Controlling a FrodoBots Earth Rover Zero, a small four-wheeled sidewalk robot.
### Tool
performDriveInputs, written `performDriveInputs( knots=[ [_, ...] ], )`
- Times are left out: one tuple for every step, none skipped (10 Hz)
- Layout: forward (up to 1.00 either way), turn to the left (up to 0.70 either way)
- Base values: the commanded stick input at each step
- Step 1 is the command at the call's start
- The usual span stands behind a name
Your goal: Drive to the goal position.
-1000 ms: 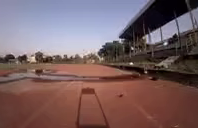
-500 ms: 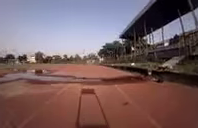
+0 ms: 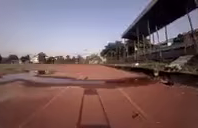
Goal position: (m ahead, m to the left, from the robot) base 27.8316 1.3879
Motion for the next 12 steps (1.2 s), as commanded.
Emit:
performDriveInputs(
  knots=[
    [0.70, 0.00],
    [0.70, 0.00],
    [0.70, 0.00],
    [0.70, 0.00],
    [0.70, 0.00],
    [0.70, 0.00],
    [0.70, 0.00],
    [0.70, 0.00],
    [0.70, 0.00],
    [0.70, 0.00],
    [0.70, 0.00],
    [0.70, 0.00]
  ],
)
